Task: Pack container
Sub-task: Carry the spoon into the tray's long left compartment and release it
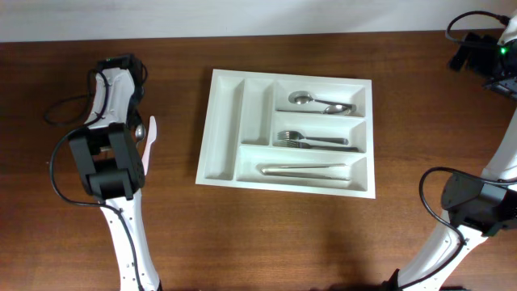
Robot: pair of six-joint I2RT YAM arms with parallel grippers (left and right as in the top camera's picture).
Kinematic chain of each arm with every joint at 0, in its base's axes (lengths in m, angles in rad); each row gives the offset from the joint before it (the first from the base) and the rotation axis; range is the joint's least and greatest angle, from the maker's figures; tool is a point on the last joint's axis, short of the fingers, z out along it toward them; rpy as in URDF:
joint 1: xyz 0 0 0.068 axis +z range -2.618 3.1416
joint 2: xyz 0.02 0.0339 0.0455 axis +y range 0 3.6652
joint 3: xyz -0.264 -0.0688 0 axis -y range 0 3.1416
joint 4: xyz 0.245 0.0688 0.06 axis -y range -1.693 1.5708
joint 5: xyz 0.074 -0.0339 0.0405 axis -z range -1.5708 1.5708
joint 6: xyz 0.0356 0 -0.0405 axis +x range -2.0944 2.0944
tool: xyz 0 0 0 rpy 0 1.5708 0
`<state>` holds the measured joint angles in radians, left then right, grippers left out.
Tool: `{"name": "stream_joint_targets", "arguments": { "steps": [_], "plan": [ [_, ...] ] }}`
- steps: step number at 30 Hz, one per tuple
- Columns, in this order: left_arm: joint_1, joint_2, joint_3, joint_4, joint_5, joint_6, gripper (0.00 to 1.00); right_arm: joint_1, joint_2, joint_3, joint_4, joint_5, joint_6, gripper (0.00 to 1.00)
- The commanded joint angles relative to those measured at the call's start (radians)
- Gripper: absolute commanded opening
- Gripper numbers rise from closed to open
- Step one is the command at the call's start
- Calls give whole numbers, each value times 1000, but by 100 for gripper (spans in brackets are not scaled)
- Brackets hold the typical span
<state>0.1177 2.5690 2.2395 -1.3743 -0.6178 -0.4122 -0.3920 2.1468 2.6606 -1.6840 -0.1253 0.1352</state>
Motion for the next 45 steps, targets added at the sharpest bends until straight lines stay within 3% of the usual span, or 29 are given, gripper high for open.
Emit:
{"name": "stream_joint_targets", "arguments": {
  "steps": [1,14,19,28,44,45],
  "plan": [
    [-26,-76,80,-7,8,42,2,-1,6,-7,-2,-9,5,99],
    [-309,-268,206,16,47,63,2,-1,6,-7,0,-10,5,99],
    [-455,-245,196,42,151,-48,2,-1,6,-7,0,-10,5,99],
    [-637,-128,196,111,196,-200,2,-1,6,-7,-4,-10,5,99],
    [-620,-45,196,87,166,-179,2,-1,6,-7,-14,-10,5,99],
    [-618,-45,197,81,165,-156,17,-1,6,-7,-14,-10,5,99]
  ]
}}
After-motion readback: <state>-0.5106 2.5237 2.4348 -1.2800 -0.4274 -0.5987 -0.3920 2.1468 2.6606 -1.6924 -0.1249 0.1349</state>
